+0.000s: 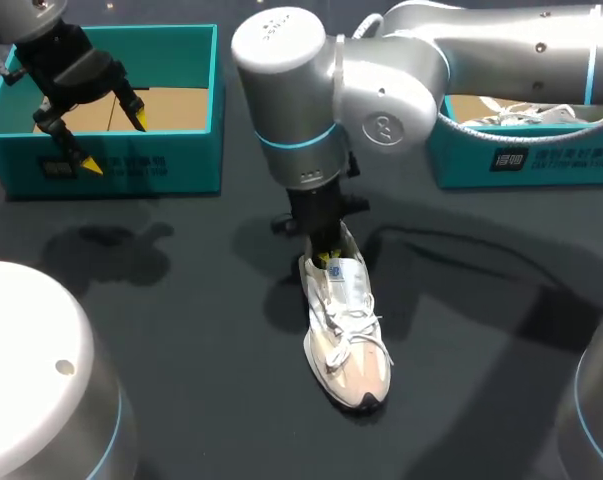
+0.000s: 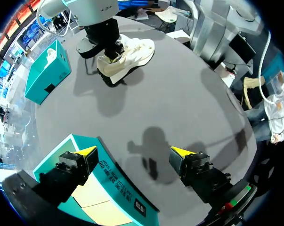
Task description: Take the shoe out of the shoebox, open the shoe tongue, remove and reinsert the insole, then place the shoe into the shoebox
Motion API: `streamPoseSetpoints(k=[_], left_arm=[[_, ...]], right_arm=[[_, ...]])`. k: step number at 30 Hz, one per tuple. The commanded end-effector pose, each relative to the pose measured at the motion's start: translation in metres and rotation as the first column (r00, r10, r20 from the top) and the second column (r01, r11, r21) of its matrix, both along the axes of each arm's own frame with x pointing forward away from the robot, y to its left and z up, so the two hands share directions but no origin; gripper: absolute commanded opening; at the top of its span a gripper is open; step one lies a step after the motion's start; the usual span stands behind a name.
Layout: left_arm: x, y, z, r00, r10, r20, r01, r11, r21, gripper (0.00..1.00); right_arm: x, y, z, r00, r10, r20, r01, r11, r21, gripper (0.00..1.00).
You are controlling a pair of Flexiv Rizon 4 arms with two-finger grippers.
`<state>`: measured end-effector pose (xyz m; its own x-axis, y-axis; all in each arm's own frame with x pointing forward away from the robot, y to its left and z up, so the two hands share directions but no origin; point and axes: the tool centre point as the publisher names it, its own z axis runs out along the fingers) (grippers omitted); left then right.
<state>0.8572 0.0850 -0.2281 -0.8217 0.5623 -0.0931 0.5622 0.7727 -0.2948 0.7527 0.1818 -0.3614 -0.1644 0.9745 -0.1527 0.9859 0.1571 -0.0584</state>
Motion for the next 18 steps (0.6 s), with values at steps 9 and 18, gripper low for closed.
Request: streamPoseSetpoints(k=[9,18], left_arm=[[0.0,0.0,0.0,1.0,-0.001,0.001,0.001,1.0,0.002,1.0],[0.0,0.0,0.0,1.0,-0.001,0.001,0.001,1.0,0.002,1.0]], right_arm=[[-0.005,-0.007,-0.023,0.998,-0.004,-0.066,0.01,0.996,0.084,0.0],[-0.019,-0.011,-0.006,0.996,-0.02,-0.086,0.03,0.993,0.114,0.0]])
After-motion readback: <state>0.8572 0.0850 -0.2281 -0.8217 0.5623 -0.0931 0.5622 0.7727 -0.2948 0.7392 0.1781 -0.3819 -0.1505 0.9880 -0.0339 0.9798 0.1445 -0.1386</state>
